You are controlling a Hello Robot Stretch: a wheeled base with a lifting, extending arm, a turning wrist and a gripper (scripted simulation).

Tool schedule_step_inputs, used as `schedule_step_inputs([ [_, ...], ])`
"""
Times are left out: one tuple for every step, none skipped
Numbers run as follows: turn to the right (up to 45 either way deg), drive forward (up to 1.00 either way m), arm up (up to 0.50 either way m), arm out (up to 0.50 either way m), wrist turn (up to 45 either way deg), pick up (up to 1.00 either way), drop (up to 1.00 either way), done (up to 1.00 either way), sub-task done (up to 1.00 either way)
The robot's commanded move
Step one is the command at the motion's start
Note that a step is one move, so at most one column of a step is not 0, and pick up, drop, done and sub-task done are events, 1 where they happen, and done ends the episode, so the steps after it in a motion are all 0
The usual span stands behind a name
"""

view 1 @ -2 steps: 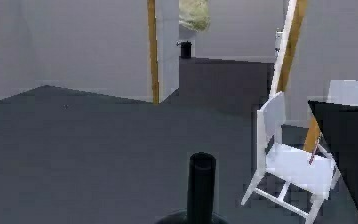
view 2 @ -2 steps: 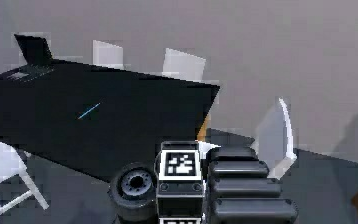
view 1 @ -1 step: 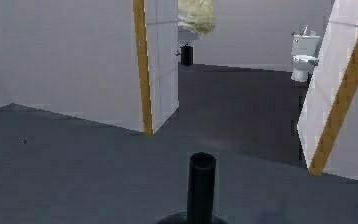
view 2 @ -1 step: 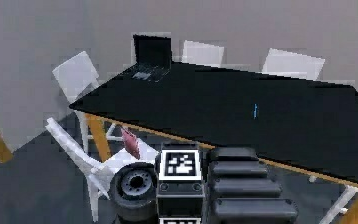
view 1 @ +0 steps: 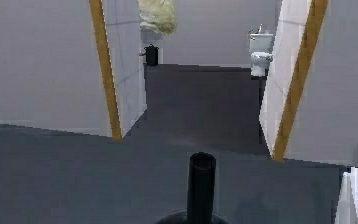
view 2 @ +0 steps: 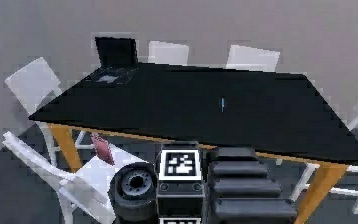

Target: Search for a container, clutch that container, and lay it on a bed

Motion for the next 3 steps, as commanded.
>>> schedule_step_inputs([
  [0.0, 0.10, 0.00, 0.00, 0.0, 0.00, 0.00, 0.00, 0.00],
  [3.0, 0.00, 0.00, 0.00, 0.0, 0.00, 0.00, 0.00, 0.00],
  [0.0, 1.00, 0.00, 0.00, 0.0, 0.00, 0.00, 0.00, 0.00],
])
